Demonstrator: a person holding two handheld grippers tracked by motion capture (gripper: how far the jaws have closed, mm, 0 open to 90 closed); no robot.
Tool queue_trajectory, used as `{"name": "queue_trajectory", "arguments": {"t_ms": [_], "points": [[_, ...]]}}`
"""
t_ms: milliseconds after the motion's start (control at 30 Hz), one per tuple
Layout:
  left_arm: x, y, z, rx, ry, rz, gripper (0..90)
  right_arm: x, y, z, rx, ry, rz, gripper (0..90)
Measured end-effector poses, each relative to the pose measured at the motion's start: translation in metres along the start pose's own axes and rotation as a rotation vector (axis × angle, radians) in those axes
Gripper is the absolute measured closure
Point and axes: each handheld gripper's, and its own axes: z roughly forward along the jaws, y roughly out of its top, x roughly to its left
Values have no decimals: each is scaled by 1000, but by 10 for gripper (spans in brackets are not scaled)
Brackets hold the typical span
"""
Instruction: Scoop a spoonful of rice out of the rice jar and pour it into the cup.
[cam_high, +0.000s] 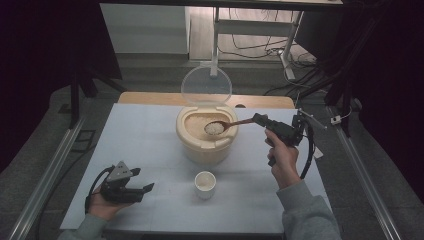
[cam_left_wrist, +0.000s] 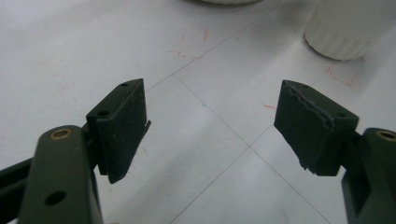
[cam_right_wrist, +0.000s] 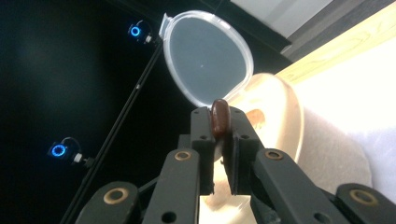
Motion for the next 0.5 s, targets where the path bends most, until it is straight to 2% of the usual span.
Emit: {"name": "queue_trajectory", "arguments": {"t_ms": [500], "points": [[0,-1,1,10,-6,-4,249,8,-19,-21,114,35,-4,830]]}}
